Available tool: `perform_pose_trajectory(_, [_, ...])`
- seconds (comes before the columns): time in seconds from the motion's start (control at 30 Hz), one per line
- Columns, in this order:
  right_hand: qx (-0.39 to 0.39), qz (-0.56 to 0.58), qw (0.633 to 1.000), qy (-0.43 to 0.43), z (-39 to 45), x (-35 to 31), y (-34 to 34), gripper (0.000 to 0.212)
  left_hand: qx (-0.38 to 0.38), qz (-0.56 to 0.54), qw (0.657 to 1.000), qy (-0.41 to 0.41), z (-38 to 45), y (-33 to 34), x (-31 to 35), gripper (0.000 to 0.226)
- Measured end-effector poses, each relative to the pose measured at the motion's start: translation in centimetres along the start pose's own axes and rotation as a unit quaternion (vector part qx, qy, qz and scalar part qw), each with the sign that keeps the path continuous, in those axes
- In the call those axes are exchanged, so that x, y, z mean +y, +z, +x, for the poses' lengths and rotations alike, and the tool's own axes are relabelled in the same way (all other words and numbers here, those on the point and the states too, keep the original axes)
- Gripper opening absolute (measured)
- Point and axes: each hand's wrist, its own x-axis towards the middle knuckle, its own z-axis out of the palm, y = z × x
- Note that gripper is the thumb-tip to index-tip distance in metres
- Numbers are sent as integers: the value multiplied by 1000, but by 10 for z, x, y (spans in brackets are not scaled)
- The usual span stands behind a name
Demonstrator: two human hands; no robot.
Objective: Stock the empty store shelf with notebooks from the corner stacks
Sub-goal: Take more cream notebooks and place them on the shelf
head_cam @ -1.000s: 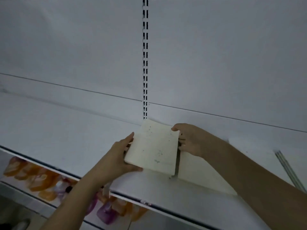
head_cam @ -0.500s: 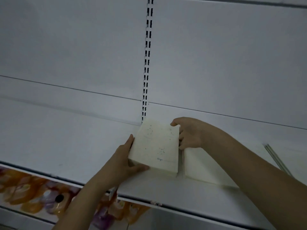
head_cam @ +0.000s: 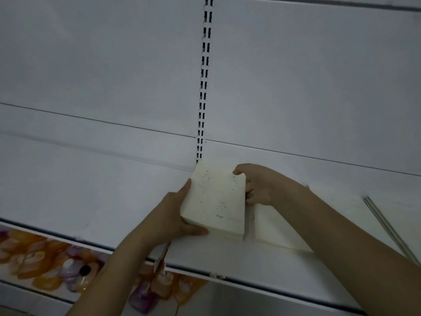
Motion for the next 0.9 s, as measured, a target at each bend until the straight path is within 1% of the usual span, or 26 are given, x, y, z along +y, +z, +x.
perform_pose_trajectory(0.1, [-11, -5, 1000, 0, -3, -3, 0, 64, -20, 3, 1000, 8, 3, -3, -3, 132])
perform_pose_trajectory(0.17, [-16, -7, 1000, 7, -6, -4, -2, 64, -19, 0, 1000, 14, 1, -4, -2, 128])
perform_pose_trajectory(0.2, [-20, -5, 1000, 7, -9, -4, -4, 60, -22, -7, 1000, 17, -2, -6, 0, 125])
perform_pose_trajectory(0.27, [-24, 6, 1000, -15, -16, -5, -8, 40, -43, -9, 999, 17, -8, -10, 1, 125])
perform_pose_trajectory(0.3, [-15, 6, 999, -35, -20, -4, -13, 33, -43, -4, 999, 17, -12, -12, 3, 126])
perform_pose_trajectory(0.33, [11, -4, 998, -67, -23, -4, -19, 29, -20, -3, 1000, 24, -14, -14, 7, 123])
perform_pose_trajectory(0.37, [49, -23, 993, -108, -27, -3, -26, 32, 30, -14, 999, 42, -14, -14, 14, 113])
perform_pose_trajectory(0.4, [90, -48, 983, -153, -30, -2, -36, 40, 100, -39, 991, 74, -12, -11, 23, 95])
perform_pose_trajectory(0.43, [125, -72, 970, -195, -35, -1, -46, 46, 170, -74, 976, 112, -10, -6, 37, 75])
perform_pose_trajectory(0.47, [156, -90, 956, -231, -42, 2, -58, 44, 219, -107, 959, 144, -5, 3, 54, 58])
perform_pose_trajectory(0.5, [190, -105, 941, -261, -50, 6, -71, 40, 239, -129, 947, 168, 0, 15, 74, 46])
perform_pose_trajectory(0.53, [228, -121, 924, -281, -59, 11, -87, 37, 235, -139, 943, 189, 6, 30, 93, 39])
perform_pose_trajectory(0.57, [267, -135, 908, -293, -69, 16, -105, 38, 210, -139, 945, 207, 10, 49, 113, 35])
perform_pose_trajectory(0.63, [327, -151, 877, -317, -94, 30, -145, 39, 135, -107, 955, 240, 13, 97, 148, 36])
perform_pose_trajectory(0.7, [366, -159, 857, -326, -122, 49, -188, 41, 75, -76, 954, 280, 5, 151, 186, 39])
perform_pose_trajectory(0.77, [398, -157, 844, -322, -155, 74, -233, 44, 25, -61, 945, 321, -11, 204, 227, 43])
perform_pose_trajectory(0.8, [417, -162, 832, -327, -176, 88, -259, 45, -3, -58, 939, 340, -22, 231, 250, 43])
perform_pose_trajectory(0.9, [489, -205, 772, -350, -244, 133, -338, 46, -88, -66, 915, 388, -50, 306, 320, 45])
